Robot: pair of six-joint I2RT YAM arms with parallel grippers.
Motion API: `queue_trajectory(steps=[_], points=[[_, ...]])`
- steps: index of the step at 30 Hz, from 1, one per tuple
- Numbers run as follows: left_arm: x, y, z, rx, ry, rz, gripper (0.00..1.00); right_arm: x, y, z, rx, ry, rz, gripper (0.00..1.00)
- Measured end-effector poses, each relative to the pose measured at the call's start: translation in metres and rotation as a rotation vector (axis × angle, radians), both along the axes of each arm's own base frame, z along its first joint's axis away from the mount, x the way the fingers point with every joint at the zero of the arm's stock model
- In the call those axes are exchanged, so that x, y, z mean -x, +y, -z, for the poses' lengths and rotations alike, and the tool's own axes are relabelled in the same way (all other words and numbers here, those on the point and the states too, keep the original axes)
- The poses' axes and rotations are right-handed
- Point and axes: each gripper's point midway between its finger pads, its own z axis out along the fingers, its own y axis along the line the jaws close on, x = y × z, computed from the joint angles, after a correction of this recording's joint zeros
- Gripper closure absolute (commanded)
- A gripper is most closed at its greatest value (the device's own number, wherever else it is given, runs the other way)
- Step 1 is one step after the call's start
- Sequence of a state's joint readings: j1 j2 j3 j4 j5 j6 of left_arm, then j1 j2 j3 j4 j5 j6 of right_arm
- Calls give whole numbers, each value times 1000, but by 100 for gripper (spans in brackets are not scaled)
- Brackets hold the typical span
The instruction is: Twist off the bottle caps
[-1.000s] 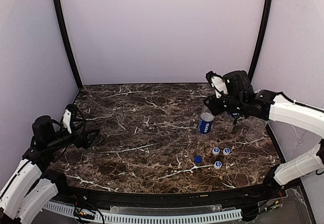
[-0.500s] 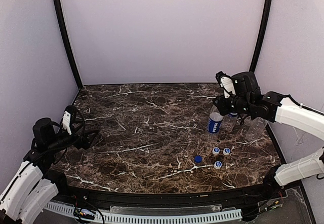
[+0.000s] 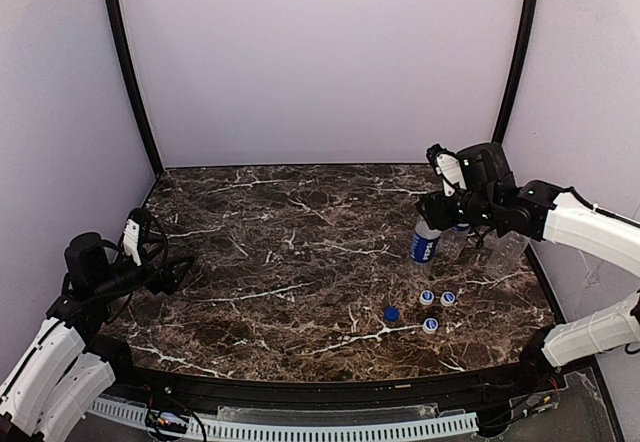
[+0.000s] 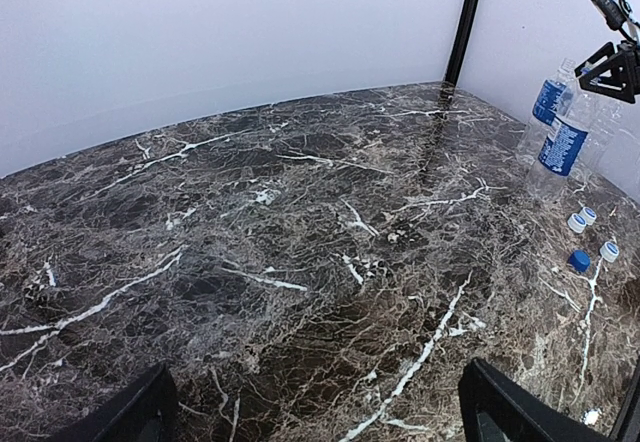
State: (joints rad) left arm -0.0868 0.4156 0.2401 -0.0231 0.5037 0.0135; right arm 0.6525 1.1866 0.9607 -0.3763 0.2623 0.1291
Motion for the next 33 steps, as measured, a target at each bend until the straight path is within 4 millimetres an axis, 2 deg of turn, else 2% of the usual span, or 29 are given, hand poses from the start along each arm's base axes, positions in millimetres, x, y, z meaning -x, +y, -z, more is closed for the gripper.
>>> queue_trajectory(steps=[2, 4, 5, 6, 12, 15, 18, 21, 24, 26, 28, 33], points=[[0, 0, 0, 0, 0, 0, 1, 0, 0, 0, 1, 2, -2, 27], [0, 0, 0, 0, 0, 0, 1, 1, 0, 1, 1, 6, -3, 15], [0, 0, 0, 0, 0, 0, 1, 1, 0, 1, 4, 7, -5, 4], [0, 0, 0, 0, 0, 0, 1, 1, 0, 1, 11, 6, -12, 2], [0, 0, 0, 0, 0, 0, 1, 3, 7, -9, 3, 2, -60, 2], [0, 0, 0, 7, 5, -6, 1, 2, 12, -29, -21, -29, -81, 1], [-2, 3, 0, 12, 11, -26, 1, -4, 7, -65, -59, -99, -52, 1], [-5, 10, -1, 8, 4, -61, 1, -14, -31, -100, -91, -161, 87, 1], [-6, 16, -4, 6, -11, -91, 1, -15, -81, -111, -106, -169, 254, 1], [-7, 19, -6, 5, -21, -108, 1, -8, -111, -106, -108, -143, 348, 1], [-8, 23, -7, 4, -27, -124, 1, 4, -129, -96, -108, -108, 406, 2], [-8, 28, -4, 5, -33, -142, 1, 30, -142, -67, -102, -12, 444, 1]])
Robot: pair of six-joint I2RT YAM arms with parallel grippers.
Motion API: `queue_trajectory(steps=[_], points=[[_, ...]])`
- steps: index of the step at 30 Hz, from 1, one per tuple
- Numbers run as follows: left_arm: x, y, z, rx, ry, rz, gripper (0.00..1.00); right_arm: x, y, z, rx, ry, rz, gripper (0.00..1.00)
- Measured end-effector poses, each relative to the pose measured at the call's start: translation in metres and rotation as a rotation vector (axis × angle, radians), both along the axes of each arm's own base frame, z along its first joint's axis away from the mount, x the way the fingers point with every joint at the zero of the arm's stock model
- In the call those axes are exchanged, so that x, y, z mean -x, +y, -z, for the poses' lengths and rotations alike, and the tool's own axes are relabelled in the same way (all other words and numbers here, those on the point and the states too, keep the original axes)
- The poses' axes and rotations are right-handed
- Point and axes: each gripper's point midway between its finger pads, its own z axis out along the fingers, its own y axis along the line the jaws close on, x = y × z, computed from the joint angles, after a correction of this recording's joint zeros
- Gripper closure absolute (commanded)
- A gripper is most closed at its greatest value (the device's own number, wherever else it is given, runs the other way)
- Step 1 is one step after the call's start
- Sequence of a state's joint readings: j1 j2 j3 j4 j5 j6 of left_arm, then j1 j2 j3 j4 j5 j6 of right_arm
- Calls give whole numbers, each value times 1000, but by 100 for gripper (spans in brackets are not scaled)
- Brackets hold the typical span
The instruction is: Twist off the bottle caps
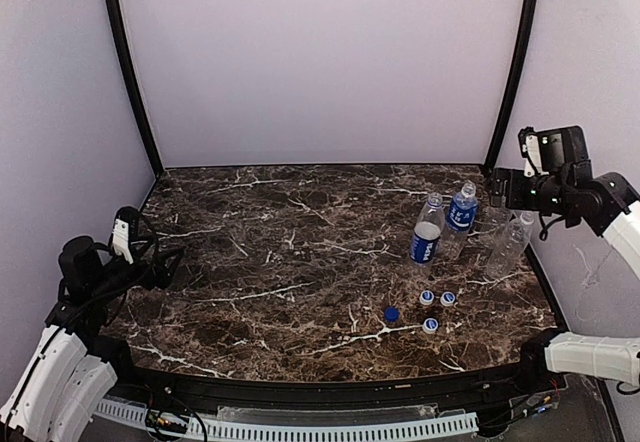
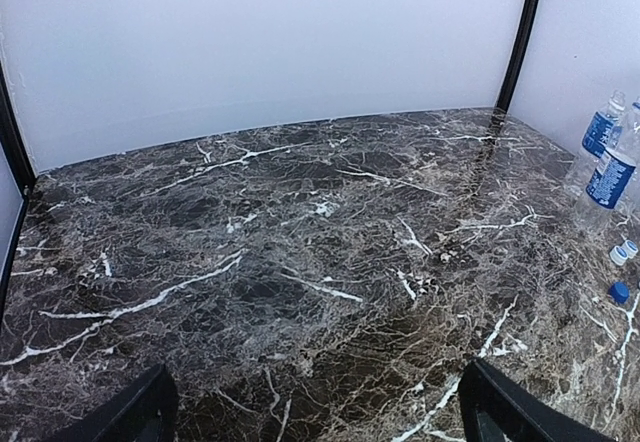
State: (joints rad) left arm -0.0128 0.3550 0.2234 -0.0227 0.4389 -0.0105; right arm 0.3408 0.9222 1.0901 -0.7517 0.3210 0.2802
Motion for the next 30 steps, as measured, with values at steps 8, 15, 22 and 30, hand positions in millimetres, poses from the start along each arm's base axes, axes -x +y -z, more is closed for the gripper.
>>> queue_trajectory(steps=[8, 15, 22, 30], points=[[1, 15, -11, 6, -52, -52, 1, 27, -13, 44, -45, 57, 70, 1], [3, 20, -17, 11, -84, -59, 1, 42, -17, 83, -66, 87, 85, 1], [4, 23, -20, 13, -97, -63, 1, 57, -12, 62, -155, -72, 19, 1], [7, 21, -26, 11, -129, -55, 1, 50, -4, 75, -162, -106, -22, 1]])
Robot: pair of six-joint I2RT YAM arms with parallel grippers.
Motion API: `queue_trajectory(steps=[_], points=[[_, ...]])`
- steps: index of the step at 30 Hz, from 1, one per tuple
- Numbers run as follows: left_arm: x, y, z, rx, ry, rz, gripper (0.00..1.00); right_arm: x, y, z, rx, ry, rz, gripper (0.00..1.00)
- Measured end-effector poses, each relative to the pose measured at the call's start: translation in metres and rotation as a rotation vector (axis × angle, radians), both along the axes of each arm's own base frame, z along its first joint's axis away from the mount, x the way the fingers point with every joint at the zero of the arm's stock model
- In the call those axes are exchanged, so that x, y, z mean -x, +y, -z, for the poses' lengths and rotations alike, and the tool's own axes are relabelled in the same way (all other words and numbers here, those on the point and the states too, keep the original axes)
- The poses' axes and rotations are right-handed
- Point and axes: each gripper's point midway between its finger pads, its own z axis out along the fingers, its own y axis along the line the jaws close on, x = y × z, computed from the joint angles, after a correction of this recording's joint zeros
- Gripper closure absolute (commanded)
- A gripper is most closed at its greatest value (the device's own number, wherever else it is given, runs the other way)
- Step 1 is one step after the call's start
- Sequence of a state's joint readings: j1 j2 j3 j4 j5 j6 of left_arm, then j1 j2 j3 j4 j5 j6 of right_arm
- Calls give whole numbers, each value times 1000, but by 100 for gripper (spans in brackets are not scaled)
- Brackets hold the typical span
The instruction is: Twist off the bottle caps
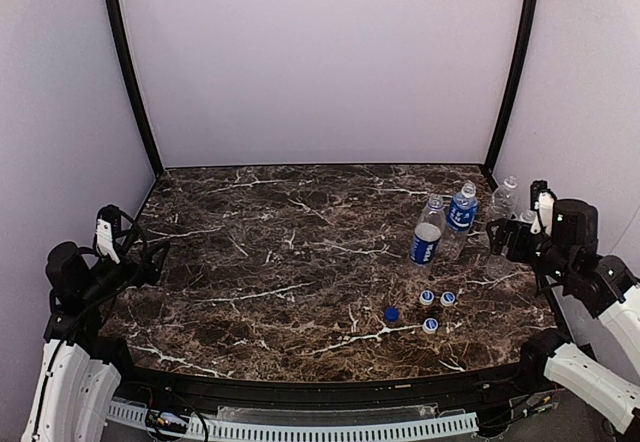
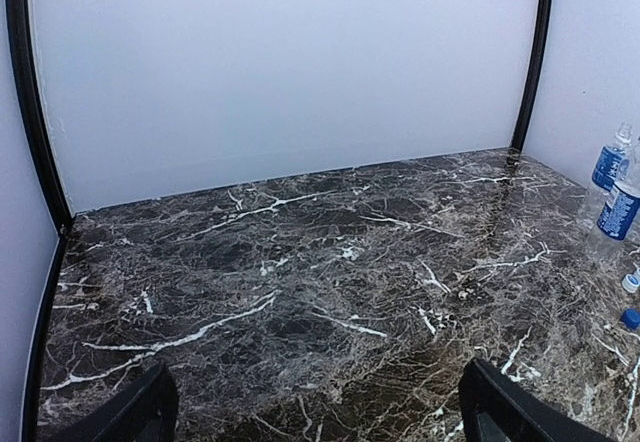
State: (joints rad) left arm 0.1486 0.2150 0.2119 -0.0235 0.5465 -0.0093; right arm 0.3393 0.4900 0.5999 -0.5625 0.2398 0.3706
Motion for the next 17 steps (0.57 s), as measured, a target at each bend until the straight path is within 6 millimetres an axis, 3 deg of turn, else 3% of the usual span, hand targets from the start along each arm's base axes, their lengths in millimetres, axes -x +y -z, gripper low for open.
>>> queue_trajectory(steps=[17], points=[[0, 1, 2, 3, 3, 1, 1, 12, -9, 11, -86, -265, 24, 1]])
